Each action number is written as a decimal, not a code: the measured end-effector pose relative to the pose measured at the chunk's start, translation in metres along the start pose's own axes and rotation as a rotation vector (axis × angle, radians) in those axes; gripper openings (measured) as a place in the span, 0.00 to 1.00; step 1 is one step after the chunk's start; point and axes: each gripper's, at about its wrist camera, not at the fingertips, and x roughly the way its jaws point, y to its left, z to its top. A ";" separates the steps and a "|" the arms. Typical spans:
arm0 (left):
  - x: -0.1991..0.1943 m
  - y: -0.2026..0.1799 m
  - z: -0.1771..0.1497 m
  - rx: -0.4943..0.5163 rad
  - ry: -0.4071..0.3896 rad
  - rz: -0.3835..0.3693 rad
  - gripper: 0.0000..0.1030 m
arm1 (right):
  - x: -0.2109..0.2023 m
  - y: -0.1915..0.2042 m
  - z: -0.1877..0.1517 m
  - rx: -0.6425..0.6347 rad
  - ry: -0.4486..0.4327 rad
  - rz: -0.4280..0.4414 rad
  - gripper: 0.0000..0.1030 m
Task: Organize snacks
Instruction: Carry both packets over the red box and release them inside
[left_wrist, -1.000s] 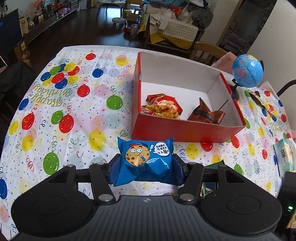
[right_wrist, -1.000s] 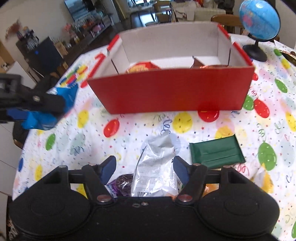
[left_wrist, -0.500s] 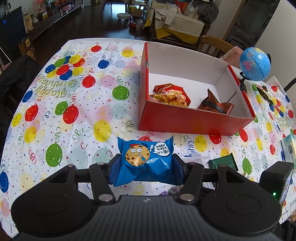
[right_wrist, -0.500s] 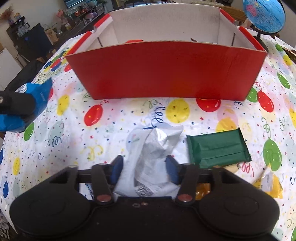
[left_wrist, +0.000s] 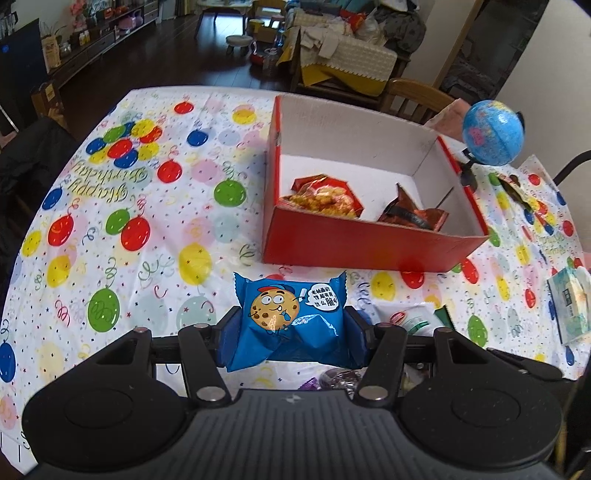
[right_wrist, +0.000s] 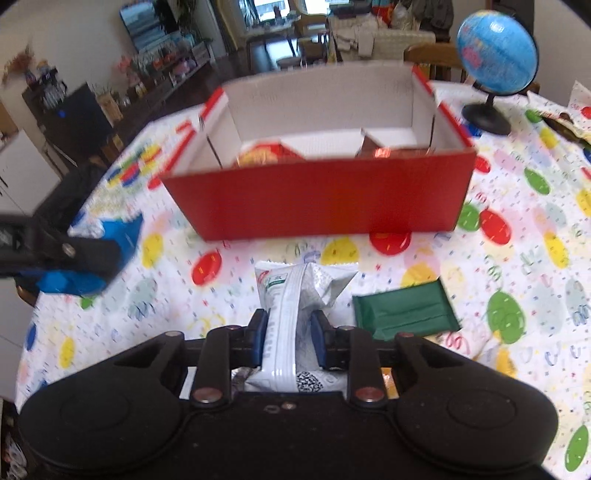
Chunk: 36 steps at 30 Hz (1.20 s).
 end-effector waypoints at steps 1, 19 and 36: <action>-0.003 -0.002 0.001 0.003 -0.007 -0.006 0.55 | -0.008 0.000 0.002 0.003 -0.015 0.003 0.24; -0.044 -0.040 0.039 0.115 -0.184 -0.038 0.56 | -0.082 0.007 0.057 -0.025 -0.229 0.021 0.23; 0.029 -0.071 0.107 0.133 -0.171 0.076 0.57 | -0.026 -0.024 0.132 -0.060 -0.222 0.014 0.23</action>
